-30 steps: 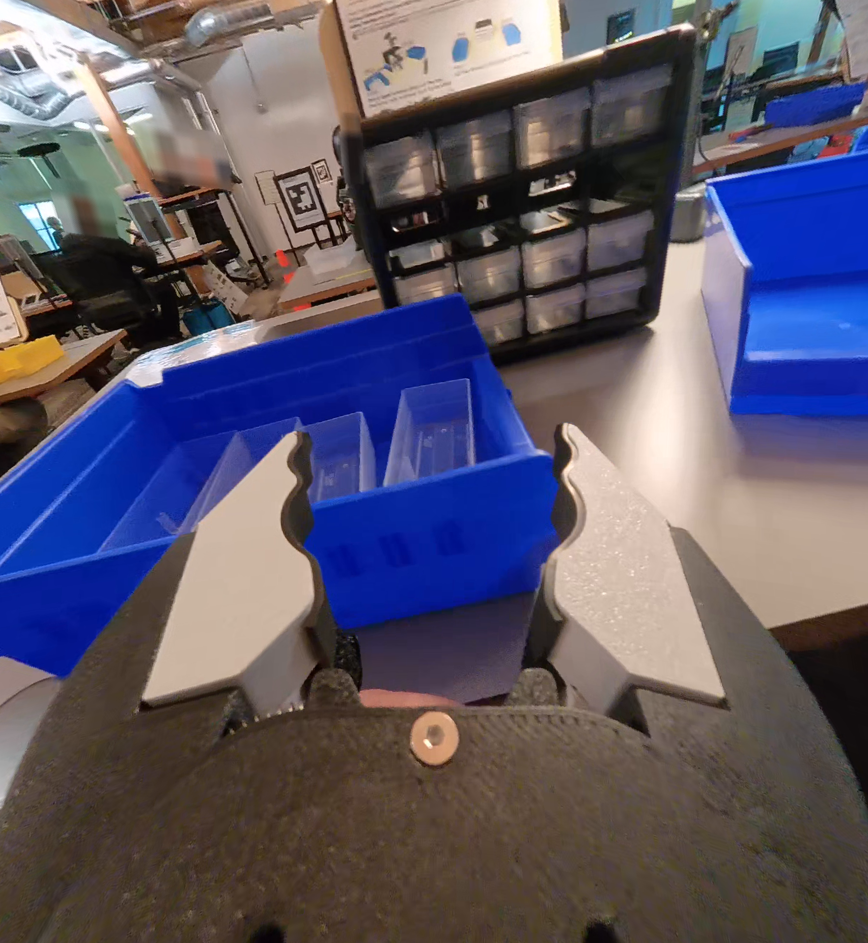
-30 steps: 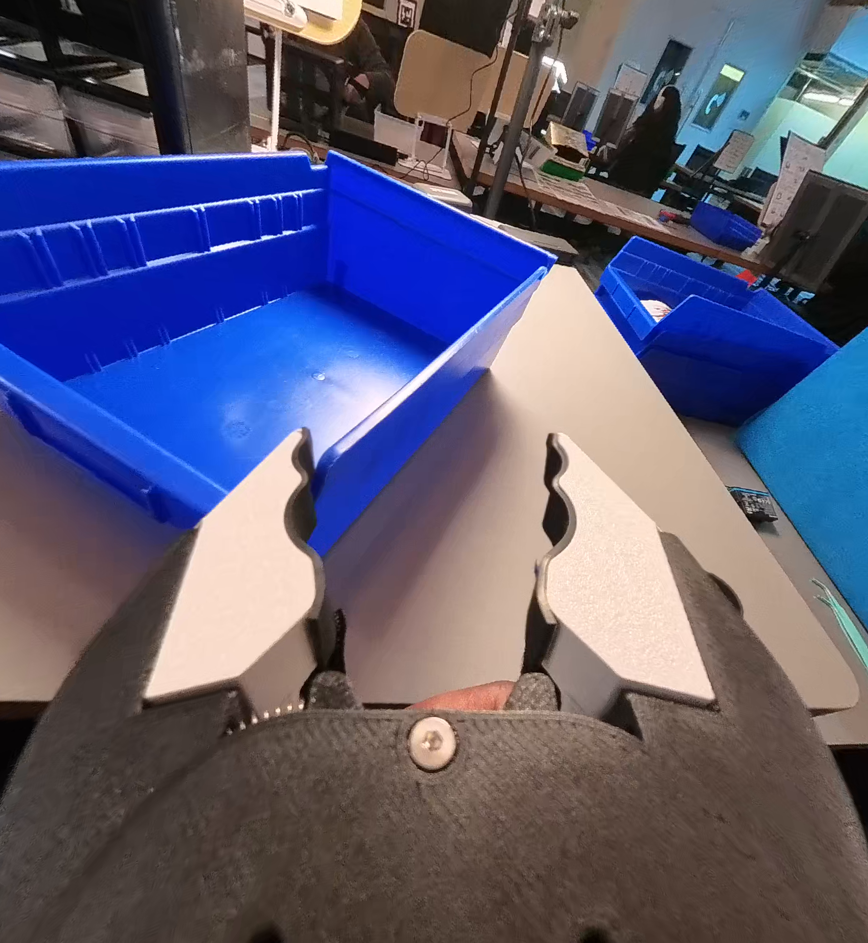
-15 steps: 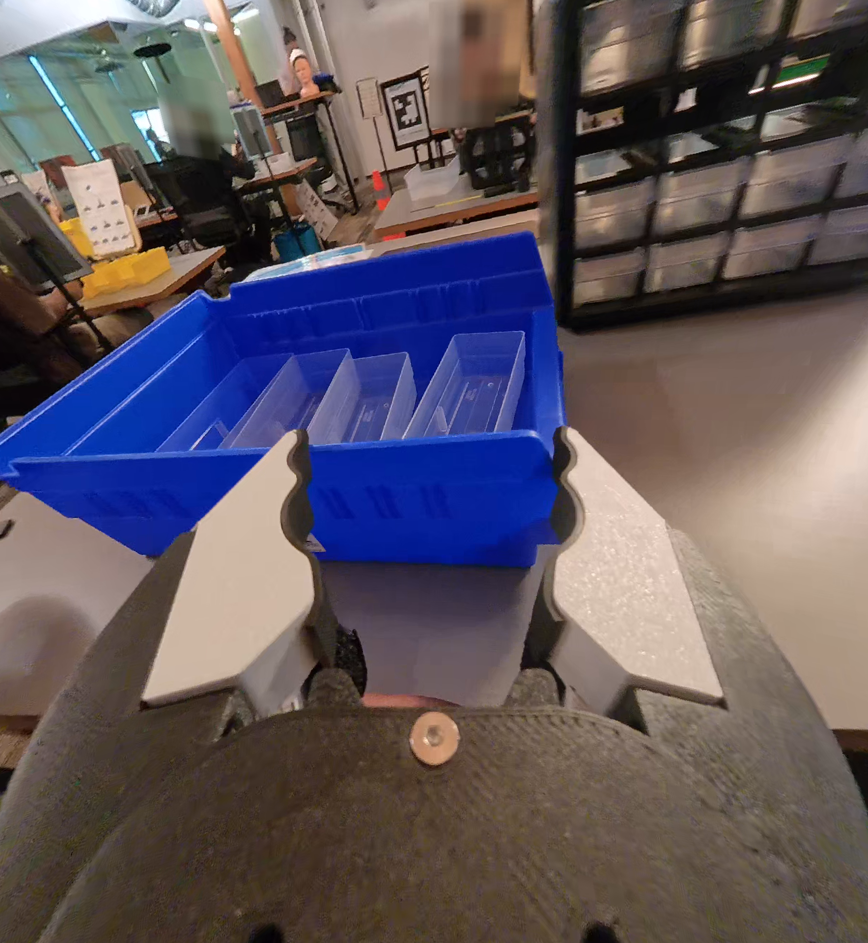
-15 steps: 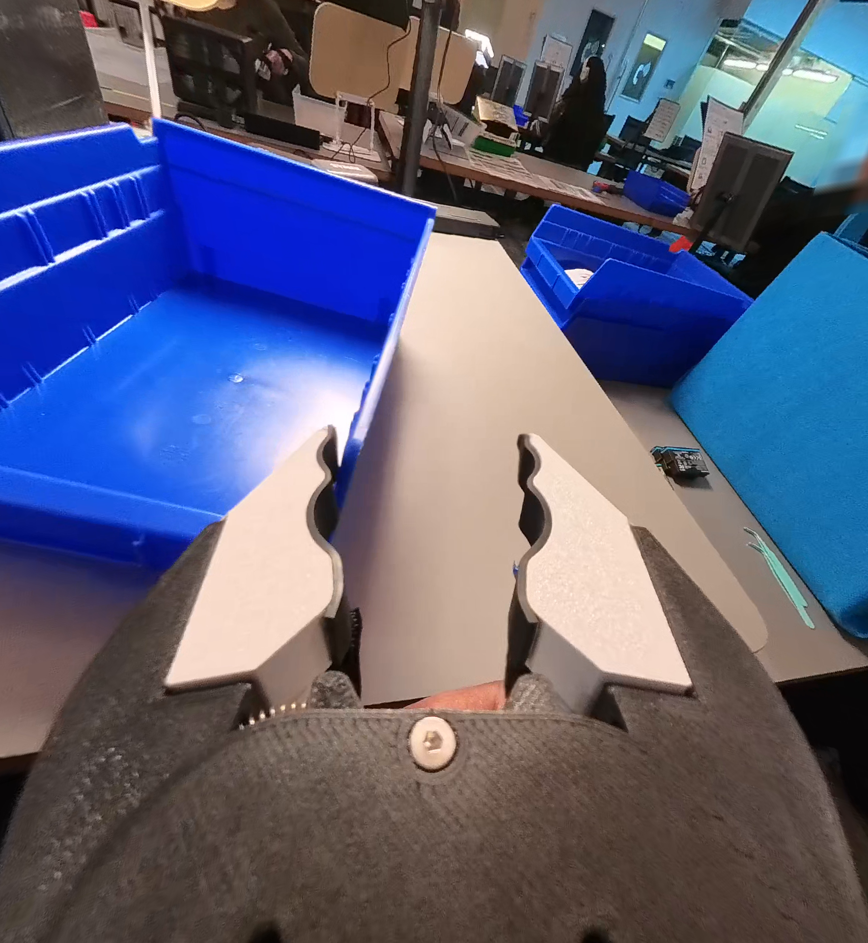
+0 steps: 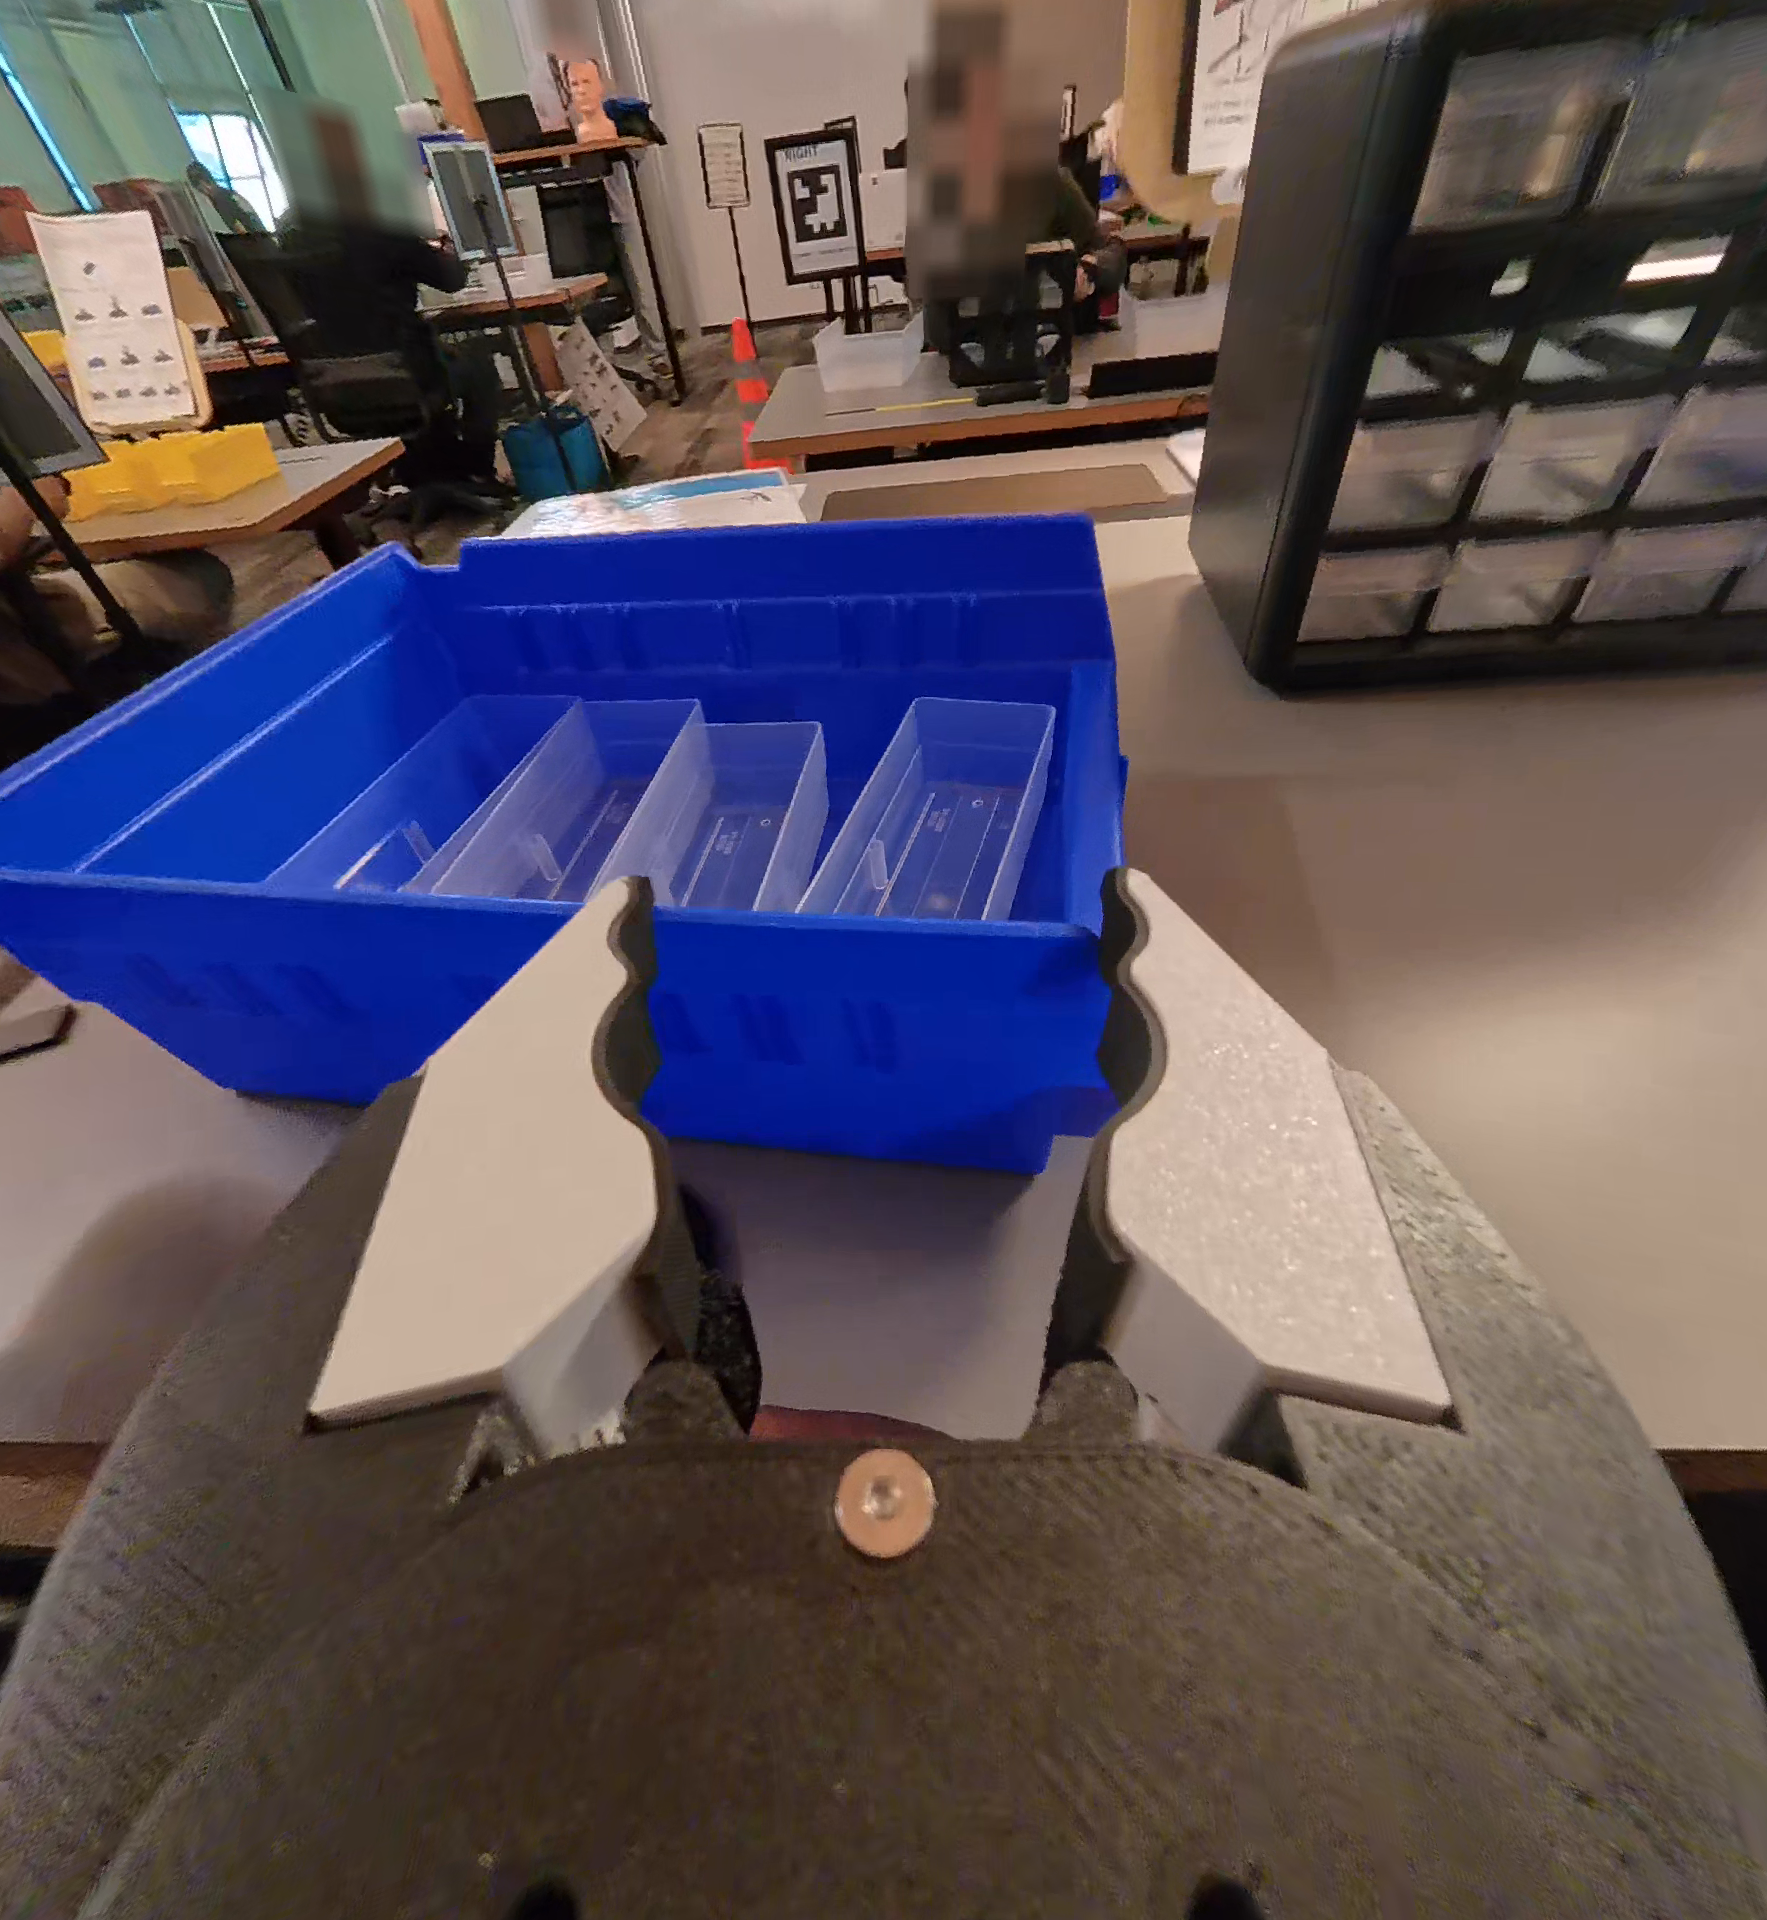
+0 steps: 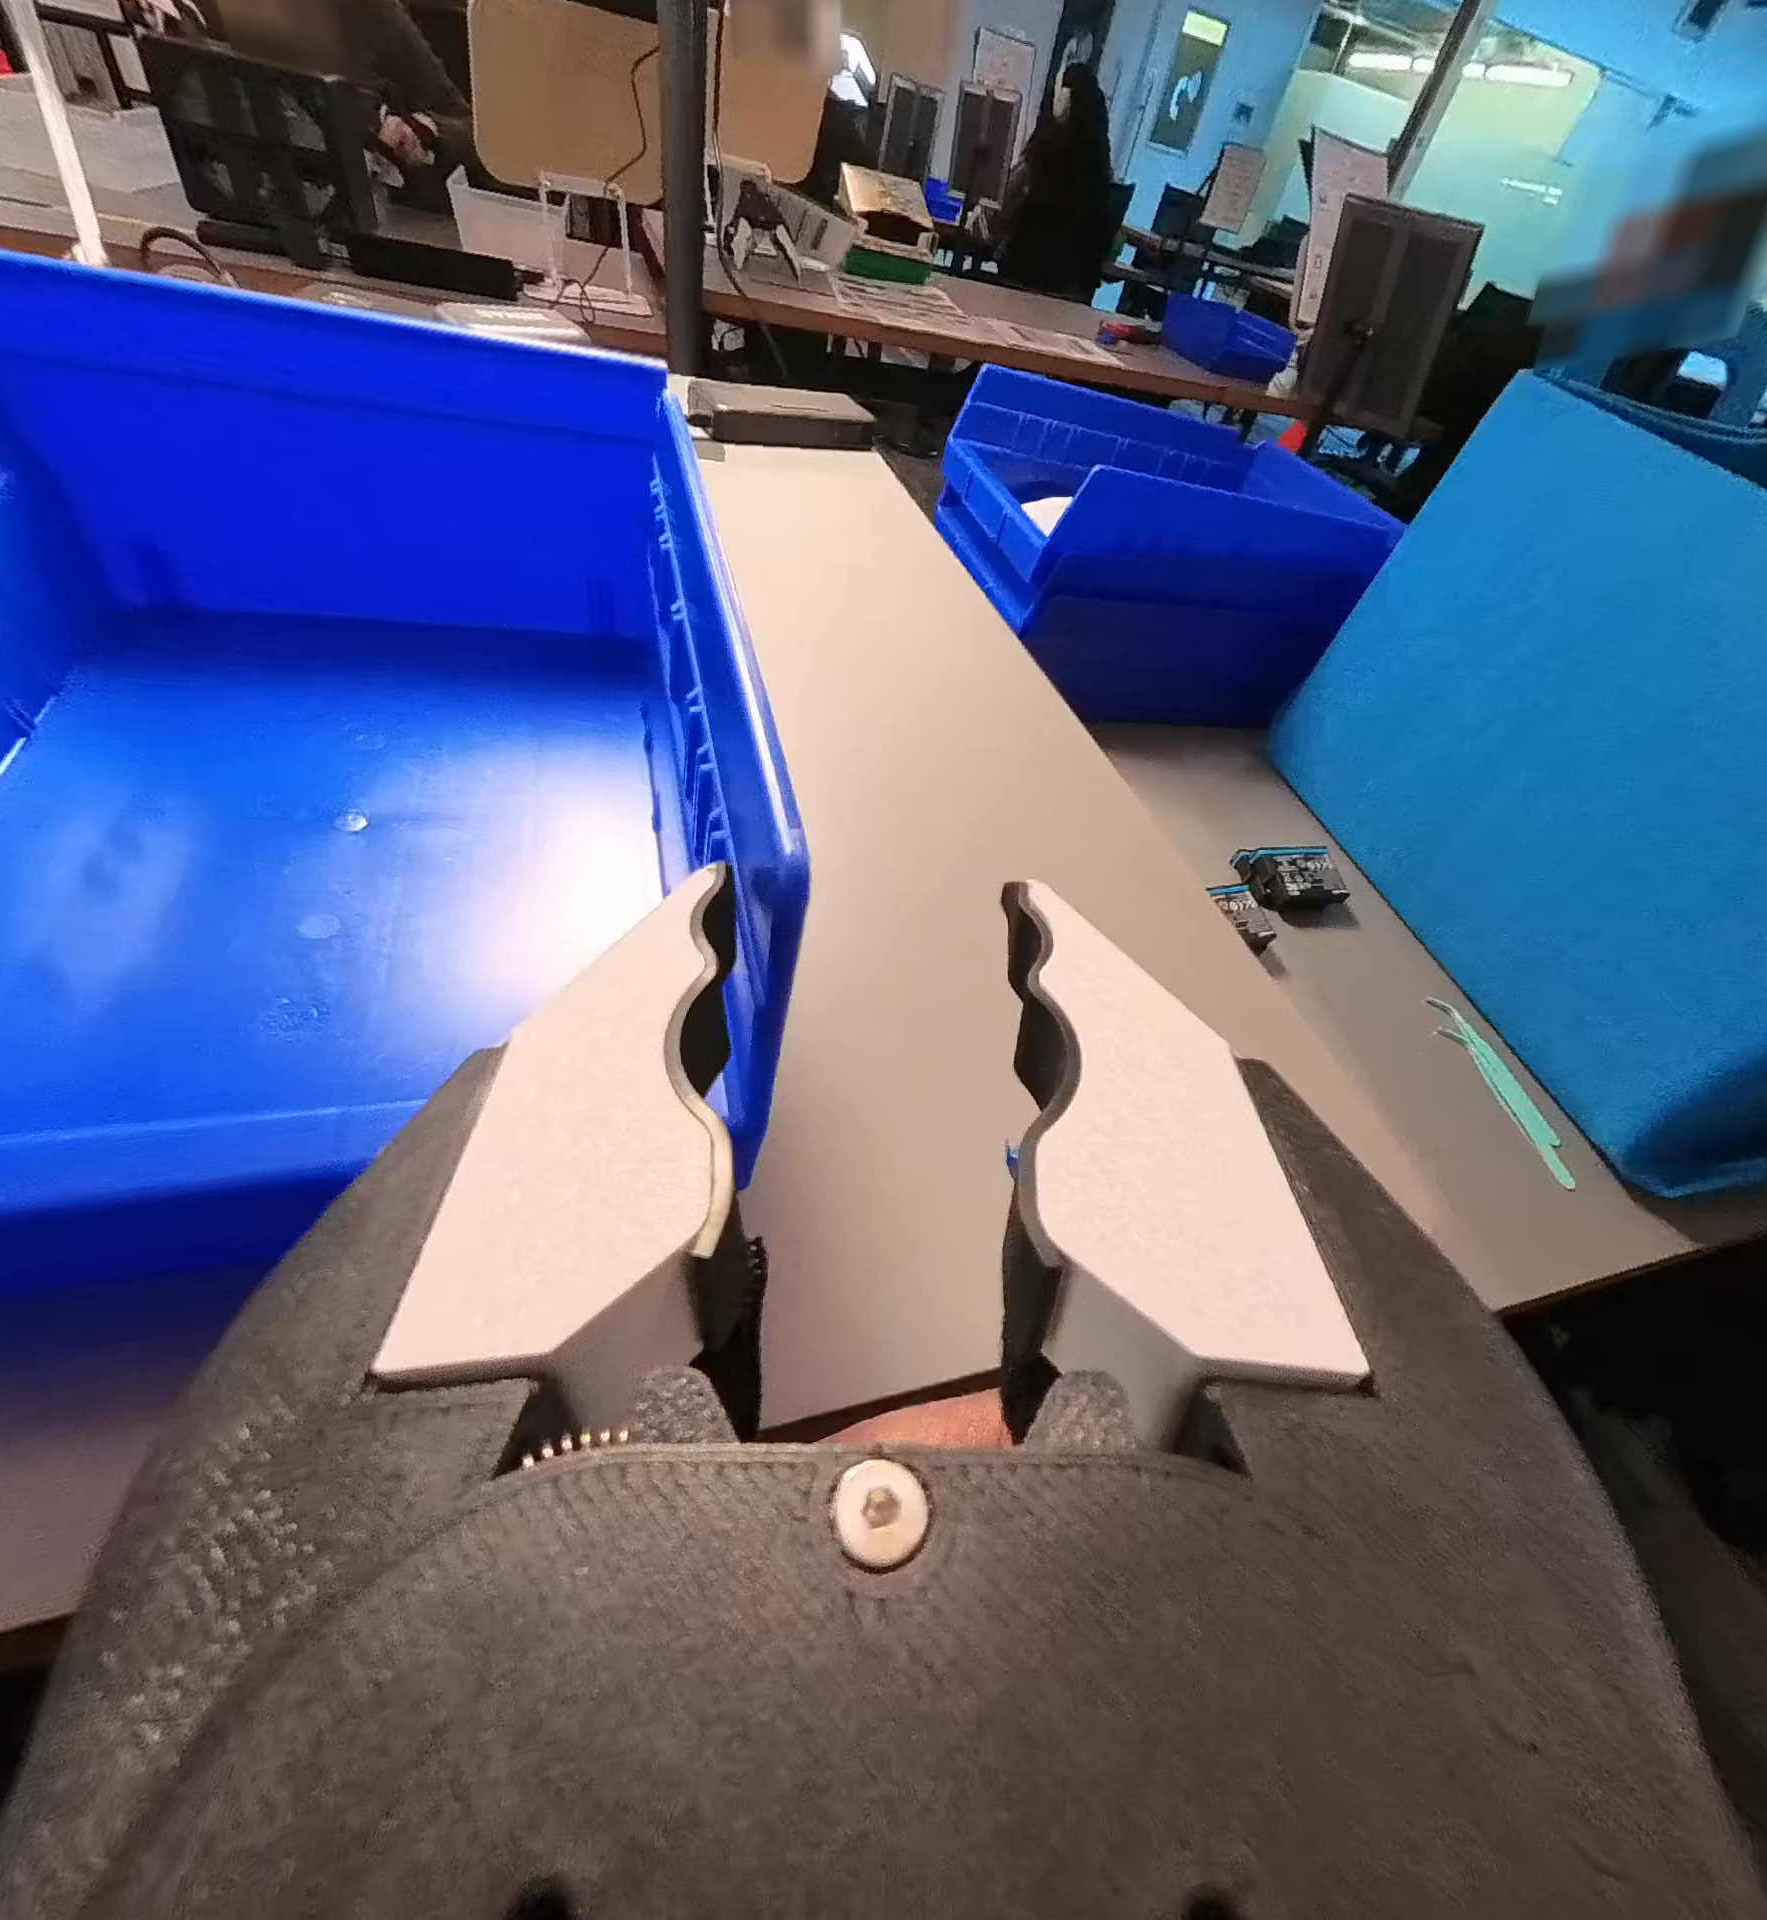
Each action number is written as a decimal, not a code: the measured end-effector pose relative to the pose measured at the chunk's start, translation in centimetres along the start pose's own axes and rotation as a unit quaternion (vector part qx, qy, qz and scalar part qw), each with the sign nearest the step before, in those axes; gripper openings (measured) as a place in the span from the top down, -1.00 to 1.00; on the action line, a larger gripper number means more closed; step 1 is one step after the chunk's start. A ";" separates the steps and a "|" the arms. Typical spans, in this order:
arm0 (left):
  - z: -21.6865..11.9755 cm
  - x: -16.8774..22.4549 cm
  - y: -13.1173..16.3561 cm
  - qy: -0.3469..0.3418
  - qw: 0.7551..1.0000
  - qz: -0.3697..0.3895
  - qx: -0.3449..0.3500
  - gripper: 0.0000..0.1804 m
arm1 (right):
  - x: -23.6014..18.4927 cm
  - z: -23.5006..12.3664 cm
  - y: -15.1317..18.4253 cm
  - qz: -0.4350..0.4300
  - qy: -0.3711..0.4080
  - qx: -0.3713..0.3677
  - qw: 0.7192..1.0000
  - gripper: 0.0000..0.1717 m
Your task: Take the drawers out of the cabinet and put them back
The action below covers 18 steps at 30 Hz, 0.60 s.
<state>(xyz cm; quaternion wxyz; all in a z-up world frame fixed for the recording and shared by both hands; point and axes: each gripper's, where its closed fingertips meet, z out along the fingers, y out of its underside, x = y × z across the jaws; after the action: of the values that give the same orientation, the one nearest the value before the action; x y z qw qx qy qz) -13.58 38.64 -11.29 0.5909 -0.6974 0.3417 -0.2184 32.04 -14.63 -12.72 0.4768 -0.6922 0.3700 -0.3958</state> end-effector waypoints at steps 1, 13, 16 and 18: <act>-0.3 -0.2 -0.2 0.005 1.000 -0.016 0.008 0.20 | 0.0 -0.3 -0.3 -0.003 -0.001 0.007 1.000 0.36; 0.6 2.3 0.8 -0.086 0.996 -0.026 0.006 0.08 | -18.0 -8.4 -6.1 0.014 -0.321 0.088 0.943 0.22; 0.9 1.4 0.9 -0.101 0.995 -0.011 0.004 0.26 | -21.2 -7.2 -5.1 -0.002 -0.317 0.062 0.946 0.20; 0.8 0.9 1.0 -0.097 0.995 -0.007 0.003 0.29 | -21.1 -5.5 -4.4 -0.017 -0.273 0.047 0.961 0.26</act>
<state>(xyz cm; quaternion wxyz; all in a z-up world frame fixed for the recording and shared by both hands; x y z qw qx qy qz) -12.67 38.45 -12.50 0.6218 -0.7160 0.2772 -0.1544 18.92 3.32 -11.40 0.5846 -0.7571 0.1950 -0.2169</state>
